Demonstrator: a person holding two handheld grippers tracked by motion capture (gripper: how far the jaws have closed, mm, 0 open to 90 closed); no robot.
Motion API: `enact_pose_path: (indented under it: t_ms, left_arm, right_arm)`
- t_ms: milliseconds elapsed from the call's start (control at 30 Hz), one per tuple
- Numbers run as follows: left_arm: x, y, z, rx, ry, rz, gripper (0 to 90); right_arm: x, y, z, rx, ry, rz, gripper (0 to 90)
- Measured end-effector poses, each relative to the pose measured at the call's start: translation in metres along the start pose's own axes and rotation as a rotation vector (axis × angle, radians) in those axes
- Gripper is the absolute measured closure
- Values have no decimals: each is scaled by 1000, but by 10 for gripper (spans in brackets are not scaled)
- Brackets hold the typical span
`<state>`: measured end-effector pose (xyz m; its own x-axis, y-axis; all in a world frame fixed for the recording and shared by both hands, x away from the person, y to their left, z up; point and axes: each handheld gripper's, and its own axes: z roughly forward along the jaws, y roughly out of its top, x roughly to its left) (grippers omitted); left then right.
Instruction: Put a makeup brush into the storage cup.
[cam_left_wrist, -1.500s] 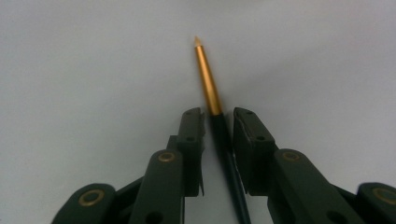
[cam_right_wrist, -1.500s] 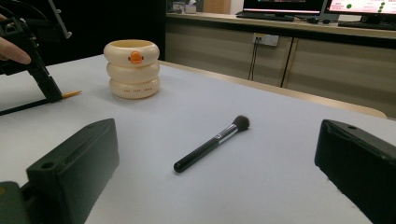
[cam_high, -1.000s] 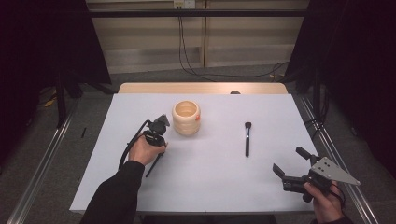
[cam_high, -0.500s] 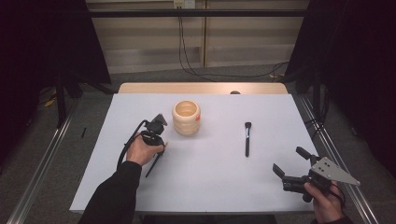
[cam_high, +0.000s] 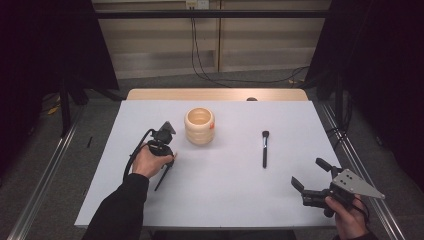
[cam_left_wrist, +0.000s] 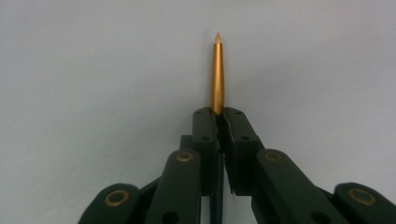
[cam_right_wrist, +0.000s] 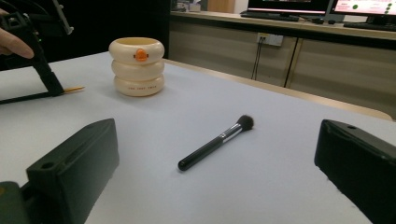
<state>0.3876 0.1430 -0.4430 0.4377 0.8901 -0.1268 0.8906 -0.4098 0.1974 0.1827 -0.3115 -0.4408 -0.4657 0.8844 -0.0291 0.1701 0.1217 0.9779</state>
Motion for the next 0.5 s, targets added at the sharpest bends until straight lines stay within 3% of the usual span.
enact_pose_path:
  t_ms: [167,367,433,500]
  left_arm:
    - [4,-2,-5,-35,3,7,842]
    - [8,-6,-13,-92,-19,5,842]
    - [6,-9,-16,-121,-32,36,842]
    - [4,-13,-19,-144,-31,41,842]
  right_arm:
    - [-1,0,0,-12,-22,3,0]
    - [-1,0,0,-7,-9,3,0]
    - [-1,0,0,-12,-8,9,0]
    - [-1,0,0,-10,-4,7,0]
